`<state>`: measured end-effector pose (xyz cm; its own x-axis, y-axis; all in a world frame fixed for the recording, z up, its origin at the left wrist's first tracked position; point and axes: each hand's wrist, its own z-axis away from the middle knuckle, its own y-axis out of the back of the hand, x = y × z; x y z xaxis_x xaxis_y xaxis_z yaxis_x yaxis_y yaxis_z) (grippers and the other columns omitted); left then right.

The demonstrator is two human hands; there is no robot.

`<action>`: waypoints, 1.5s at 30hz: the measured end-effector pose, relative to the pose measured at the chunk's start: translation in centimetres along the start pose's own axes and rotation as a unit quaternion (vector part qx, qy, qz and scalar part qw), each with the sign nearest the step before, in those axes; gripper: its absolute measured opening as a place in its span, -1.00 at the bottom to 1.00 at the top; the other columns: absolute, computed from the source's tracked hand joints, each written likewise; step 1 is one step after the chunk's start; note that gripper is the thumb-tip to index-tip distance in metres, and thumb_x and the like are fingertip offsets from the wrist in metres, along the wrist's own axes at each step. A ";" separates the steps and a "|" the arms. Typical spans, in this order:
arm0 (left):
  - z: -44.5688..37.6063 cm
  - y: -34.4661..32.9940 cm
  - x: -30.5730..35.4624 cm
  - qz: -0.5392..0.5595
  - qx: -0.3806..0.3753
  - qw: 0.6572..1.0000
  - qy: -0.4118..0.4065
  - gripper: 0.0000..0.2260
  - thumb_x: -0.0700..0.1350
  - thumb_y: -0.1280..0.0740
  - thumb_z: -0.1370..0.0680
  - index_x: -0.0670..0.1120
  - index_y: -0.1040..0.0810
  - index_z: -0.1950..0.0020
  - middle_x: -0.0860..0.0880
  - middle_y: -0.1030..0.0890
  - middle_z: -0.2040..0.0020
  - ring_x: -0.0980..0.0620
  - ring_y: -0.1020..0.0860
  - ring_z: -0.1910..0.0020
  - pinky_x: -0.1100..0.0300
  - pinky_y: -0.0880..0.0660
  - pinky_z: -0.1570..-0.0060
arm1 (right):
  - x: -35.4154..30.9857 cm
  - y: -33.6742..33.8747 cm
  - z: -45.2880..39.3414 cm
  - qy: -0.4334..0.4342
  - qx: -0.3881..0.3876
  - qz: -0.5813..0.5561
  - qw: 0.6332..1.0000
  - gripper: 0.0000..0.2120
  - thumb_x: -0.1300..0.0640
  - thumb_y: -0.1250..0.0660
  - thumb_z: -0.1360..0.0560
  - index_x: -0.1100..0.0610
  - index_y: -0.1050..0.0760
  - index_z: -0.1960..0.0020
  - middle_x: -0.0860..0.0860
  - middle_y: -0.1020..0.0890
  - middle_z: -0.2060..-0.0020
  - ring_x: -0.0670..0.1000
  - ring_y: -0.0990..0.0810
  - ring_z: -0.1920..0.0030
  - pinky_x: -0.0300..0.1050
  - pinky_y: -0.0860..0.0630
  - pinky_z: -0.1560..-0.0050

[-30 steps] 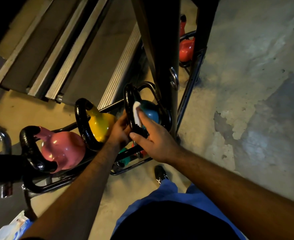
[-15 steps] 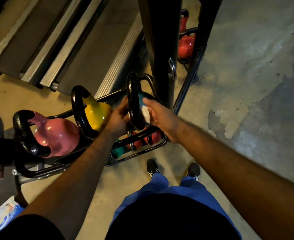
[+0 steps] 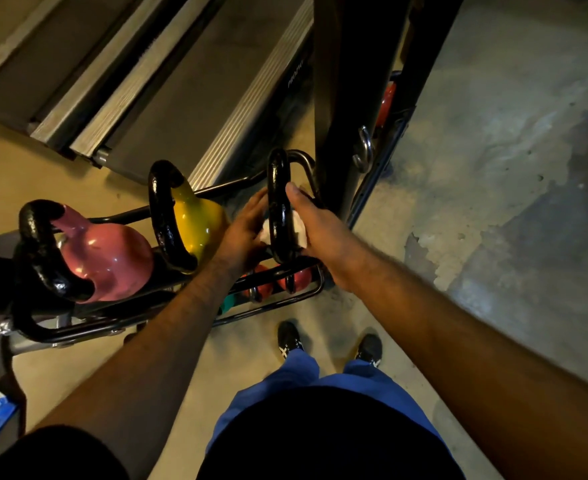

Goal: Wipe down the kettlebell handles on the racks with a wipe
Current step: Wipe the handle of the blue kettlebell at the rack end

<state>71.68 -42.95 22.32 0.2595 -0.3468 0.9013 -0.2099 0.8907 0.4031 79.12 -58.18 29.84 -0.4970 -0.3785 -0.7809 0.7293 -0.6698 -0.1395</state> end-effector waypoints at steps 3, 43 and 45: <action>-0.6 -0.1 -2.0 -0.044 -0.005 0.999 -0.008 -0.37 0.26 -0.38 -0.46 0.32 -0.25 -0.49 0.00 -0.18 -0.58 -0.07 -0.20 -0.55 -0.22 -0.26 -0.45 | -0.2 0.3 -0.1 -0.026 -0.009 0.022 0.999 0.09 -0.75 -0.11 -0.11 -0.10 -0.48 -0.41 0.06 -0.55 -0.37 0.11 -0.48 -0.40 0.29 -0.29 -0.45; -1.6 -1.1 -4.8 -0.045 0.077 0.996 -0.005 -0.42 0.28 -0.17 -0.56 0.12 -0.24 -0.55 0.02 -0.24 -0.57 0.03 -0.20 -0.55 -0.14 -0.28 -0.46 | -6.2 -2.4 -4.6 0.051 0.077 -0.202 0.975 -0.68 -0.06 -0.24 -0.59 0.19 -0.56 0.07 0.14 -0.61 0.24 0.10 -0.59 0.20 -0.08 -0.50 0.12; -1.7 -1.3 -4.4 -0.045 0.070 0.997 0.000 -0.39 0.31 -0.15 -0.55 0.09 -0.25 -0.55 0.02 -0.22 -0.58 0.00 -0.20 -0.55 -0.14 -0.28 -0.45 | -7.1 -2.4 -4.8 0.034 0.085 -0.178 0.980 -0.70 -0.09 -0.27 -0.57 0.17 -0.54 0.03 0.13 -0.63 0.25 0.13 -0.60 0.16 -0.04 -0.51 0.05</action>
<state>72.44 -42.08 17.53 0.2826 -0.4240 0.8605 -0.3145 0.8065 0.5007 83.19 -50.83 32.84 -0.6693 -0.0629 -0.7404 0.4240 -0.8506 -0.3110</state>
